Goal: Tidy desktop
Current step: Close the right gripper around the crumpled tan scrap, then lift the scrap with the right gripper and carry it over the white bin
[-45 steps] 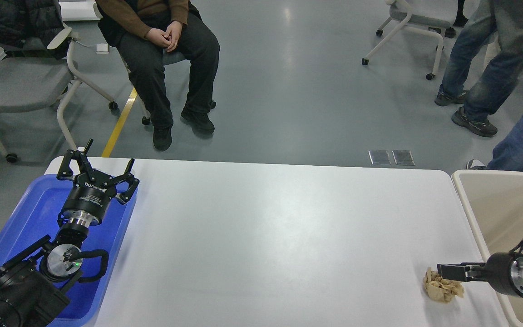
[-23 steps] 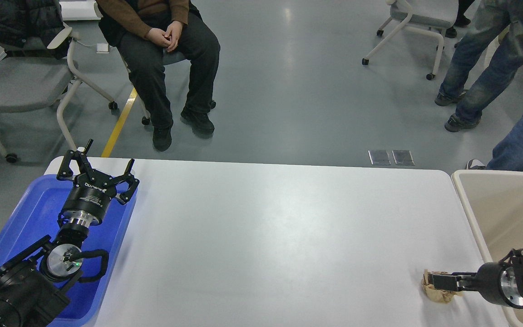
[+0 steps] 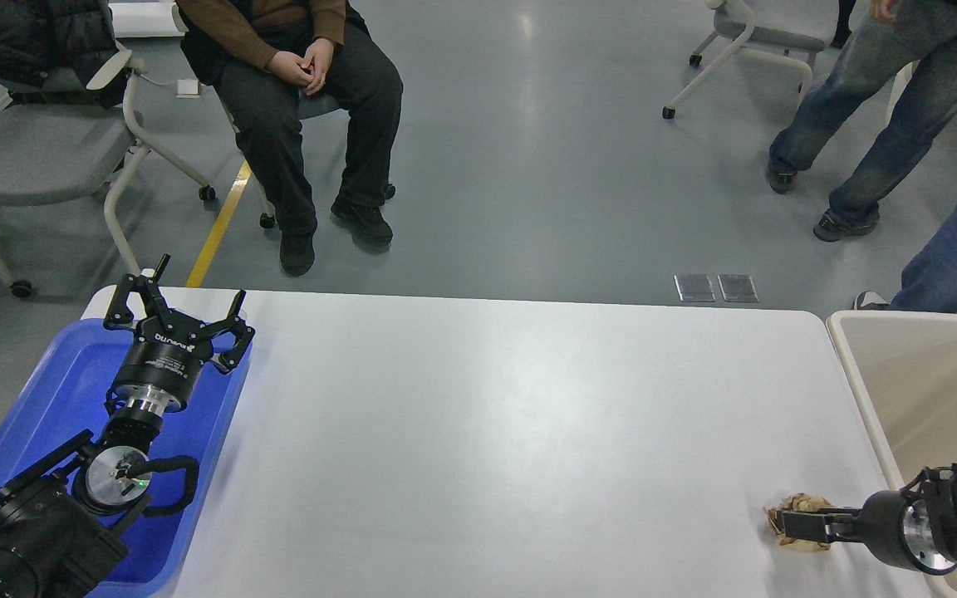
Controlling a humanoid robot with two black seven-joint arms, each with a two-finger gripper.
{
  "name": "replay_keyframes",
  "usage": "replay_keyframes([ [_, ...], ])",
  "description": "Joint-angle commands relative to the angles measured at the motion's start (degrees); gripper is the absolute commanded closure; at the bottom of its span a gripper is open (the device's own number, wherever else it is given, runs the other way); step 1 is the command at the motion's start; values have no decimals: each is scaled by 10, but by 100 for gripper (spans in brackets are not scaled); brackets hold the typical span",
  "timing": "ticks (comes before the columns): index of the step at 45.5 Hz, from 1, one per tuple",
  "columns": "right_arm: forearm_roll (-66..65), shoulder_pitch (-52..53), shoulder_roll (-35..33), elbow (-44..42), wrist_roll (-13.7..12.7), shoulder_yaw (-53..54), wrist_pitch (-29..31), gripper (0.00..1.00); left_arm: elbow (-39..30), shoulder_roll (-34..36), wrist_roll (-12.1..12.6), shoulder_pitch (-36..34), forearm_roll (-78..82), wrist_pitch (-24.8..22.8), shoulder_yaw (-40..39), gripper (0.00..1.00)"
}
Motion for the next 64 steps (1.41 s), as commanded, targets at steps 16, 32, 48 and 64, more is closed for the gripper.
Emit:
replay_keyframes([
  [16,40,-11,17,-14,18,-2,-15,24,0,0,0,0,0,0,1,0],
  [32,47,-12,8,-15,33,-20,-35,100,0,0,0,0,0,0,1,0],
  [48,176,-3,-45,-5,112,-11,-30,100,0,0,0,0,0,0,1,0],
  [64,192,75,-211,112,148,-3,42,100,0,0,0,0,0,0,1,0],
])
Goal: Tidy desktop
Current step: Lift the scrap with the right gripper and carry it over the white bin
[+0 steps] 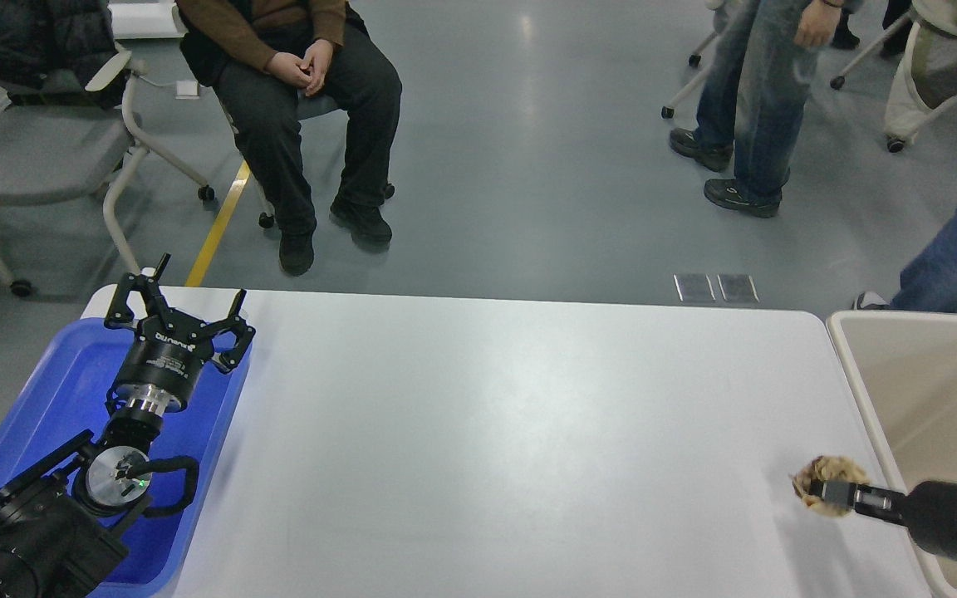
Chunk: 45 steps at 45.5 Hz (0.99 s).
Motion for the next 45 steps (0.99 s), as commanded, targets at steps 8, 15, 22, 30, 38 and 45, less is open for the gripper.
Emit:
replay_keyframes([
  [8,17,112,-204,138,18,59,155,100,0,0,0,0,0,0,0,0],
  [15,14,119,-248,137,16,145,256,100,0,0,0,0,1,0,0,0],
  [22,11,119,-259,114,14,177,276,100,0,0,0,0,0,0,0,0],
  [30,16,122,-216,-8,9,180,265,100,0,0,0,0,0,1,0,0],
  [38,47,119,-133,-211,9,180,252,100,0,0,0,0,0,0,0,0],
  [45,144,92,-44,-343,4,160,197,100,0,0,0,0,0,0,0,0],
])
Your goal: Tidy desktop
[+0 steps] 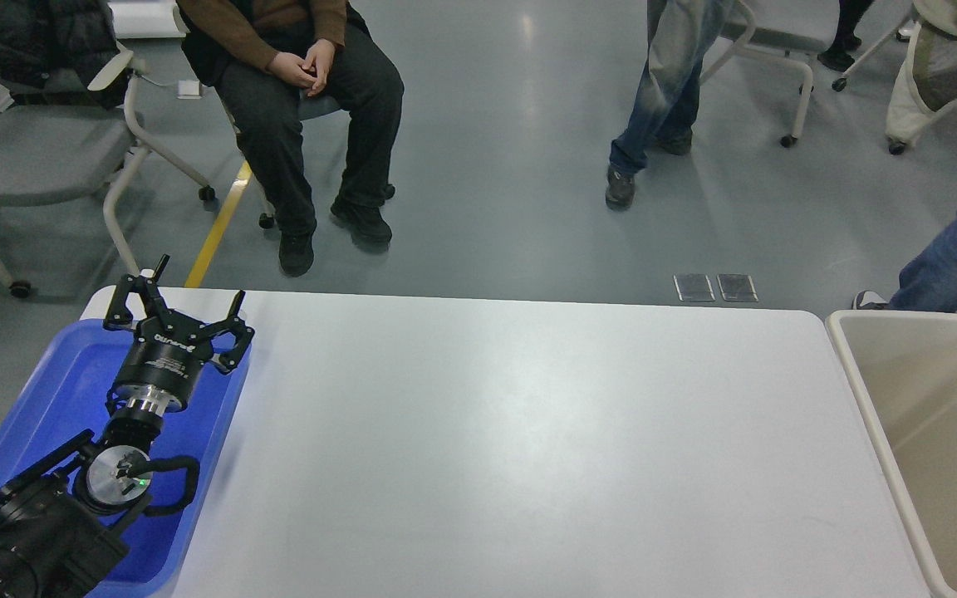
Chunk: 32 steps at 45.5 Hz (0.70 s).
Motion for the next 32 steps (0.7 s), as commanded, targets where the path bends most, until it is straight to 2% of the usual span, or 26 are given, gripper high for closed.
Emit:
replay_keyframes([
  [1,112,-30,118,-217,-7,-15,-53,100,0,0,0,0,0,0,-1,0],
  [12,279,-77,273,-394,-69,-21,-134,100,0,0,0,0,0,1,0,0],
  [17,361,-83,338,-456,-115,-20,-165,100,0,0,0,0,0,1,0,0],
  [27,529,-95,405,-472,-234,-15,-271,100,0,0,0,0,0,1,0,0],
  [32,576,-96,435,-472,-264,-14,-306,100,0,0,0,0,0,1,0,0],
])
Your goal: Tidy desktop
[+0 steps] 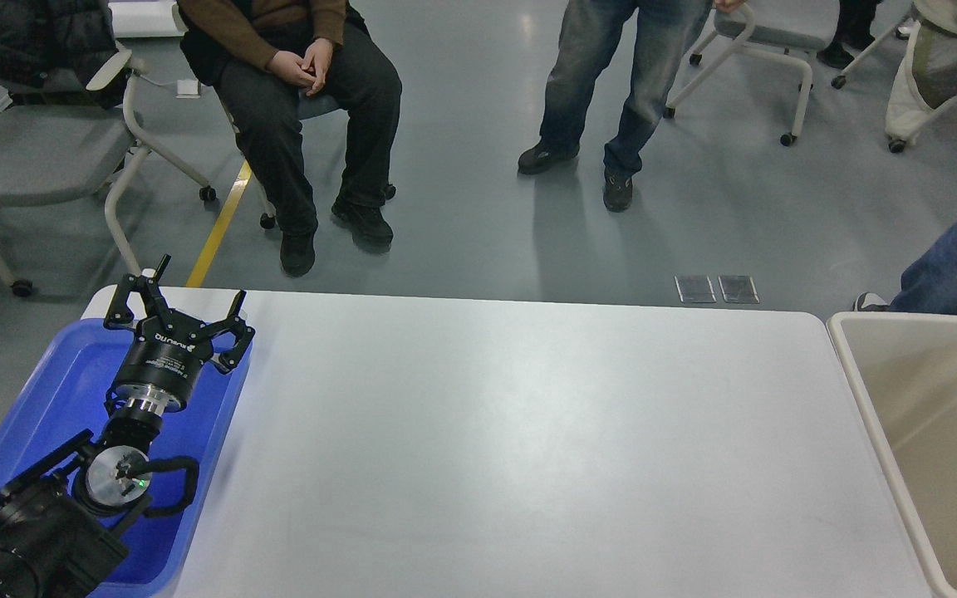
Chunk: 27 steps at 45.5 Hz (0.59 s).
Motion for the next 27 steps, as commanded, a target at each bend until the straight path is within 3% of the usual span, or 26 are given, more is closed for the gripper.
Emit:
replay_keyframes([
  [1,147,-11,83,-37,-92,3,-94,100,0,0,0,0,0,0,0,0],
  [12,210,-15,106,-34,-143,25,-120,100,0,0,0,0,0,0,0,0],
  [27,218,-14,114,-34,-168,105,-119,100,0,0,0,-1,0,0,0,0],
])
